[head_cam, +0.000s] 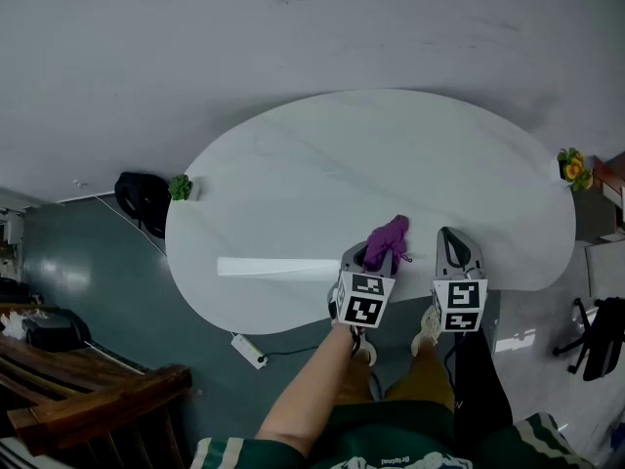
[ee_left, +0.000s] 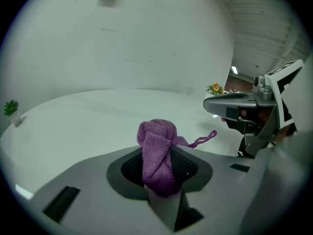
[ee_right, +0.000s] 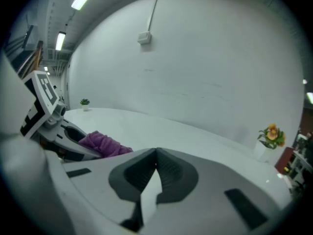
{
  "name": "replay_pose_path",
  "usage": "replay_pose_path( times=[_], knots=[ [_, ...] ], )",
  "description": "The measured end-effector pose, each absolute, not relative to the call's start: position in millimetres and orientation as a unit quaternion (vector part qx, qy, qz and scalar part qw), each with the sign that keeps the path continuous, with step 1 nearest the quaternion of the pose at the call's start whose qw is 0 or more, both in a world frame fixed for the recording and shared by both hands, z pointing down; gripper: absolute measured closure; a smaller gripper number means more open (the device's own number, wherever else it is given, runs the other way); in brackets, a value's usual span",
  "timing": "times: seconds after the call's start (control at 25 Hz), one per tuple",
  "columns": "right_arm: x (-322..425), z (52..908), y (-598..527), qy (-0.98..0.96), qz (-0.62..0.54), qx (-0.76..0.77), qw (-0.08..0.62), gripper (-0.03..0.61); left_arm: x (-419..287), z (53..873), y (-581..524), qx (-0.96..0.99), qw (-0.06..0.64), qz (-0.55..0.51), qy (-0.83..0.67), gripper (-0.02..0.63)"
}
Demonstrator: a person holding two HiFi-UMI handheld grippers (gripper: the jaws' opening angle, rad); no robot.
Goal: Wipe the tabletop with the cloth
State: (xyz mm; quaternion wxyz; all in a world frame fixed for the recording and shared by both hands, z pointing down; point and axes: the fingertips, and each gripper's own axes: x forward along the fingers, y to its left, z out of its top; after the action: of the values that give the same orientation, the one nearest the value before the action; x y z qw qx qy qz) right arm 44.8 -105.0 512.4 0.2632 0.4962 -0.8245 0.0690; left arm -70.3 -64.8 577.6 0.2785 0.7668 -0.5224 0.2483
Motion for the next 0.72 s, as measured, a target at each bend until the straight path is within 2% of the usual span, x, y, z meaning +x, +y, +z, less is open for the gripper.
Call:
replay_pose_path(
  times=[0.72],
  knots=[
    [-247.1, 498.4, -28.5, -0.911, 0.069, 0.343, 0.22, 0.575, -352.4, 570.9, 38.9, 0.655, 0.295, 0.239, -0.654, 0.494]
  ],
)
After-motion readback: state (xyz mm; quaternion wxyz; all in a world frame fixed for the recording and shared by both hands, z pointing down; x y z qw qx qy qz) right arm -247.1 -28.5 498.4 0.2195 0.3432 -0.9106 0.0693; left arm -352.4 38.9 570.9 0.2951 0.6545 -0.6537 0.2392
